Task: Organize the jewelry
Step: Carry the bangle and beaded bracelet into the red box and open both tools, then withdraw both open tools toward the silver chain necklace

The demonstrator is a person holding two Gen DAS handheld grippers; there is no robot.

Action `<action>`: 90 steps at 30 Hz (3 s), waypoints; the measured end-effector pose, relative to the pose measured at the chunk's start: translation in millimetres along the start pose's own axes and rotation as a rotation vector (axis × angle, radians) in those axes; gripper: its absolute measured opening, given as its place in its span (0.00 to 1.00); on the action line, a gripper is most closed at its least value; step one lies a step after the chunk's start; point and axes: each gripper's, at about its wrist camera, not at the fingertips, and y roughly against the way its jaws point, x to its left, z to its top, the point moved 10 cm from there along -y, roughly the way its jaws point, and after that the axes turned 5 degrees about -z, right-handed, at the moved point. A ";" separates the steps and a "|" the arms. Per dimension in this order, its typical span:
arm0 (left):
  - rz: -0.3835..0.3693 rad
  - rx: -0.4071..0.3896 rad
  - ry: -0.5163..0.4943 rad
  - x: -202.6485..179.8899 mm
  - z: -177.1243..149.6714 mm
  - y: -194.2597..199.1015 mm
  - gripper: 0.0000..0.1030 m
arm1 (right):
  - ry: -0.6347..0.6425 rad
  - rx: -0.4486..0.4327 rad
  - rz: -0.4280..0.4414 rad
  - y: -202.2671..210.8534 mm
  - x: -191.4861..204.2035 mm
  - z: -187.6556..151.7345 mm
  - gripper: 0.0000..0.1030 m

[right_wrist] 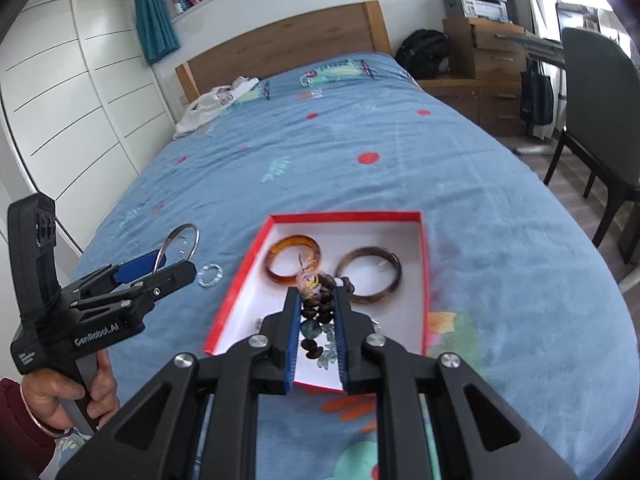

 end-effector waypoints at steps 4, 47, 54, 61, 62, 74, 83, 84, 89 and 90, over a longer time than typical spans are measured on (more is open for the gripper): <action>-0.020 0.041 -0.033 -16.5 -6.8 -25.6 0.68 | -0.023 0.031 -0.008 -18.0 -16.6 -11.3 0.15; -0.020 0.212 -0.149 -37.2 -68.8 -83.1 0.68 | 0.056 0.264 -0.056 -78.6 -31.0 -63.3 0.16; -0.031 0.216 -0.151 -36.3 -68.5 -81.3 0.68 | 0.061 0.271 -0.062 -79.9 -30.3 -62.9 0.16; -0.036 0.225 -0.164 -37.9 -69.7 -79.5 0.69 | 0.074 0.280 -0.071 -79.4 -31.0 -63.4 0.16; -0.036 0.226 -0.169 -38.4 -70.2 -79.4 0.69 | 0.076 0.281 -0.073 -79.5 -30.5 -63.6 0.16; -0.046 0.230 -0.186 -39.0 -68.9 -71.6 0.69 | 0.136 0.313 -0.095 -77.6 -25.3 -64.7 0.41; -0.054 0.194 -0.197 -33.2 -63.0 -45.1 0.69 | 0.135 0.294 -0.119 -61.5 -24.2 -56.1 0.44; -0.062 0.193 -0.193 -32.8 -62.0 -42.5 0.69 | 0.131 0.291 -0.124 -58.7 -25.0 -54.9 0.45; -0.067 0.180 -0.178 -28.3 -57.9 -29.1 0.69 | 0.102 0.271 -0.143 -43.0 -29.4 -49.3 0.45; -0.066 0.174 -0.174 -27.5 -57.0 -25.1 0.69 | 0.098 0.266 -0.145 -39.9 -29.2 -47.8 0.45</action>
